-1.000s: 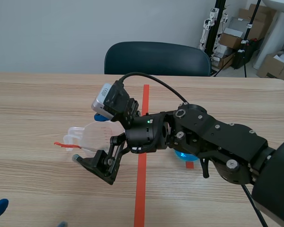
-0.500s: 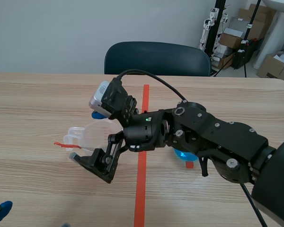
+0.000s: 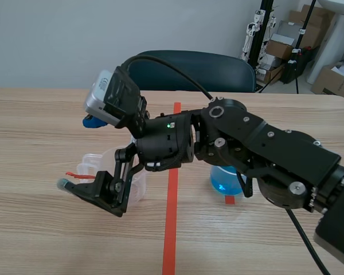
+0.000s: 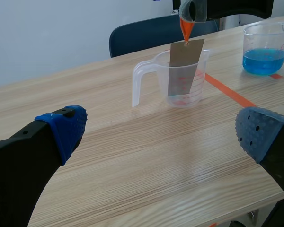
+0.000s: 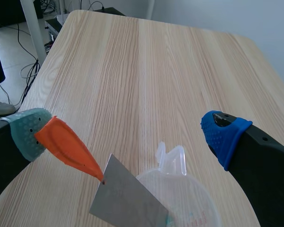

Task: Do the redox reaction experiment. return to the home posture

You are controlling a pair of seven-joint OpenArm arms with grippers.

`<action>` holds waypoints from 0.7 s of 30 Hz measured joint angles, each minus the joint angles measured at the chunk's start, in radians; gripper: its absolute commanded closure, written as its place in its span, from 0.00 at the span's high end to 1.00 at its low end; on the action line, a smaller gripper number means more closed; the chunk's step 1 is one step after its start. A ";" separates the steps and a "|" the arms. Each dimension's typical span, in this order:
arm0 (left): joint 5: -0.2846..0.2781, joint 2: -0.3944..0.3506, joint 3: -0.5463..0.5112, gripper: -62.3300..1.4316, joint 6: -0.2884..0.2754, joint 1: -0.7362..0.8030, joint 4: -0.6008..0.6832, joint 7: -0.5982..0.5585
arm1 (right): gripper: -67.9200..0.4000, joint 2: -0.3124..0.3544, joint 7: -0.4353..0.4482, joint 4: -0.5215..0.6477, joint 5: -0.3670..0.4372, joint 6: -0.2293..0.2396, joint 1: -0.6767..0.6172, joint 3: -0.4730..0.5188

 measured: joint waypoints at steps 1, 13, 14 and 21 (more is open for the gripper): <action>-0.011 -0.012 -0.005 1.00 0.000 0.023 0.017 0.000 | 1.00 0.013 0.000 0.025 0.000 -0.001 0.000 0.000; -0.048 -0.063 -0.227 1.00 -0.003 0.270 0.216 0.000 | 1.00 0.209 0.000 0.369 0.049 0.000 0.000 0.000; -0.048 -0.063 -0.247 1.00 -0.003 0.286 0.241 -0.001 | 1.00 0.230 0.000 0.389 0.050 0.000 0.000 0.000; -0.048 -0.109 -0.340 1.00 -0.003 0.352 0.415 0.022 | 1.00 0.341 0.000 0.470 0.053 -0.309 -0.015 0.012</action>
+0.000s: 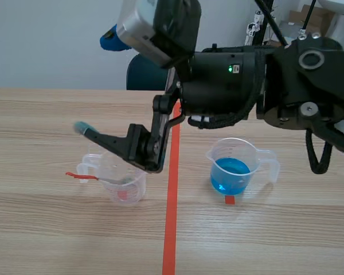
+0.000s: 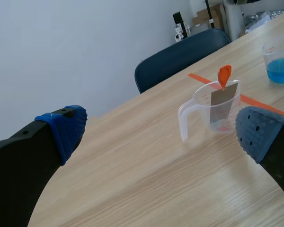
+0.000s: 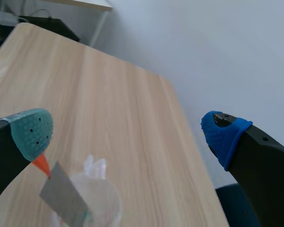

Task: Do the redox reaction experiment. return to the home posture

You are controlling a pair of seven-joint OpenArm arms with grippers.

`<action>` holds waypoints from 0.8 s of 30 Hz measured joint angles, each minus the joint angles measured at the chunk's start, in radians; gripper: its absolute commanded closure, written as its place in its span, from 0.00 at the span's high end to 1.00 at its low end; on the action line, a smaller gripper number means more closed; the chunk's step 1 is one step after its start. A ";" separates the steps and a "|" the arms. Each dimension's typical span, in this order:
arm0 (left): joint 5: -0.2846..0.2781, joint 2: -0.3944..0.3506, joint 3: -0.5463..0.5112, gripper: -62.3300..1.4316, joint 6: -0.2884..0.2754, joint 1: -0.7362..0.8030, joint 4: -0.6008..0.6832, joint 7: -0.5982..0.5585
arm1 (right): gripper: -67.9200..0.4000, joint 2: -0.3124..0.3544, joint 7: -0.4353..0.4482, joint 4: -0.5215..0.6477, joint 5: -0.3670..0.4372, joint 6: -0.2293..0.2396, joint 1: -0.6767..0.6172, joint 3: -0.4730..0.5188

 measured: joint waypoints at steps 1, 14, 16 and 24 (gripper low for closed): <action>0.000 -0.016 -0.007 1.00 0.000 0.001 0.015 0.004 | 1.00 0.010 0.001 0.009 0.001 -0.046 -0.015 0.012; -0.060 -0.243 -0.015 1.00 -0.013 -0.049 0.179 0.164 | 1.00 0.128 -0.104 0.148 0.004 -0.279 -0.289 0.269; -0.054 -0.242 -0.015 1.00 -0.053 -0.096 0.193 0.207 | 1.00 0.128 -0.121 0.168 0.009 -0.284 -0.342 0.339; 0.043 -0.194 -0.002 1.00 -0.132 -0.227 0.214 0.245 | 1.00 0.126 -0.124 0.222 0.025 -0.284 -0.508 0.565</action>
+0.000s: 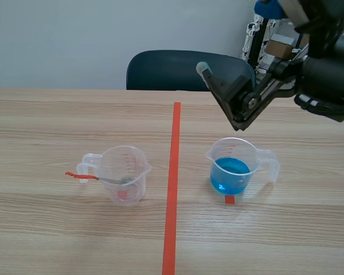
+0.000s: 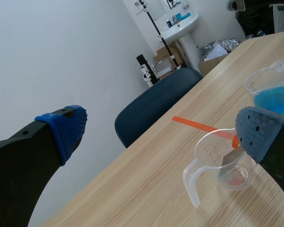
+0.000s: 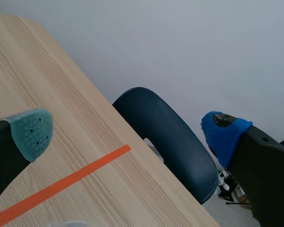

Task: Do the redox reaction experiment. return to the home posture

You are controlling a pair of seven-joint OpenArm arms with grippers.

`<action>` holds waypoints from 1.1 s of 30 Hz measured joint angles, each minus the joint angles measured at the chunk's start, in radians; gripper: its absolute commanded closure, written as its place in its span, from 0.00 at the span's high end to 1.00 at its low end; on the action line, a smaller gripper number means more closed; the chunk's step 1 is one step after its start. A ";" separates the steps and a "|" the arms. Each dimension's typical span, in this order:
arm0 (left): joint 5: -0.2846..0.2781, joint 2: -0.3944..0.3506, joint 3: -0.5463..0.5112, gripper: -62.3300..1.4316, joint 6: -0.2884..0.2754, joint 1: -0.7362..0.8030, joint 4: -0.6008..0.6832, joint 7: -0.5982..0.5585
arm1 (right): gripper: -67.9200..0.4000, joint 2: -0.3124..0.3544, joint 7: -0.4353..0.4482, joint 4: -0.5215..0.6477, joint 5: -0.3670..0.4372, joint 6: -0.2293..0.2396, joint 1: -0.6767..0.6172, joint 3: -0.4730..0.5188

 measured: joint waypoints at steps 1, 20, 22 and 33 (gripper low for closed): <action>0.022 0.007 0.007 1.00 -0.010 -0.012 0.005 0.026 | 1.00 0.000 0.000 0.004 0.000 0.000 -0.015 0.020; 0.080 0.010 0.296 1.00 -0.013 -0.225 0.172 0.389 | 1.00 0.000 0.064 0.176 0.016 0.004 -0.394 0.398; 0.080 0.010 0.314 1.00 -0.010 -0.236 0.172 0.414 | 1.00 0.000 0.076 0.176 0.016 0.011 -0.442 0.417; 0.077 -0.015 0.319 1.00 -0.009 -0.271 0.172 0.434 | 1.00 0.000 0.017 0.176 -0.014 0.010 -0.613 0.422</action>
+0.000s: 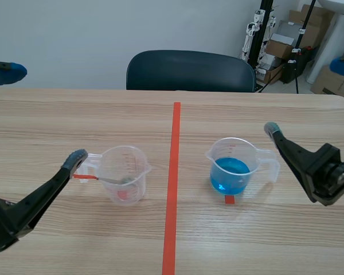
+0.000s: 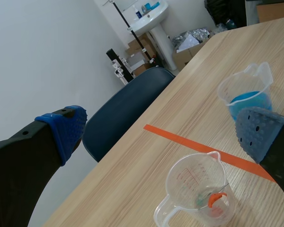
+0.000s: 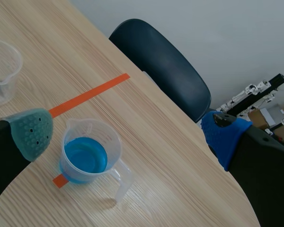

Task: Do the redox reaction experiment. return to the home posture

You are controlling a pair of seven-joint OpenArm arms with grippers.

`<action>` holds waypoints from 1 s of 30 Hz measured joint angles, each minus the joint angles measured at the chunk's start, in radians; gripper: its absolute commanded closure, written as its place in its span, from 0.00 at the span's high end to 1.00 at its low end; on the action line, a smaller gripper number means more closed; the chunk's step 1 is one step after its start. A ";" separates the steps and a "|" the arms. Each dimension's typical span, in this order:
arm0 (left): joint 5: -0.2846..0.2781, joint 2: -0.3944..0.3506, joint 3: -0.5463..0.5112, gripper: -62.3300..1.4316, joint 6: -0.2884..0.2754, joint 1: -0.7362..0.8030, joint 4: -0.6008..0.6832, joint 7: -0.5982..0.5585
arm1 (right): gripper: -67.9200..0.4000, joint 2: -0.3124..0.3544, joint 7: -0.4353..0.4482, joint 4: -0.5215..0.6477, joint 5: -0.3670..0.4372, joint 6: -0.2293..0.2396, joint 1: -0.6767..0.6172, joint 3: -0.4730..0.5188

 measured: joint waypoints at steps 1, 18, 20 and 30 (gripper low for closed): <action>0.000 -0.002 0.000 1.00 0.001 0.000 0.000 0.000 | 1.00 0.000 -0.017 0.000 0.000 0.001 0.000 0.000; 0.000 -0.003 -0.001 1.00 0.008 0.000 0.000 0.054 | 1.00 0.000 0.019 0.000 -0.030 -0.084 -0.028 0.000; 0.000 -0.004 -0.002 1.00 0.014 0.000 0.000 0.075 | 1.00 0.000 0.019 0.000 -0.030 -0.082 -0.028 0.001; 0.000 -0.004 -0.003 1.00 0.014 0.000 0.000 0.076 | 1.00 0.000 0.019 0.000 -0.030 -0.081 -0.028 0.004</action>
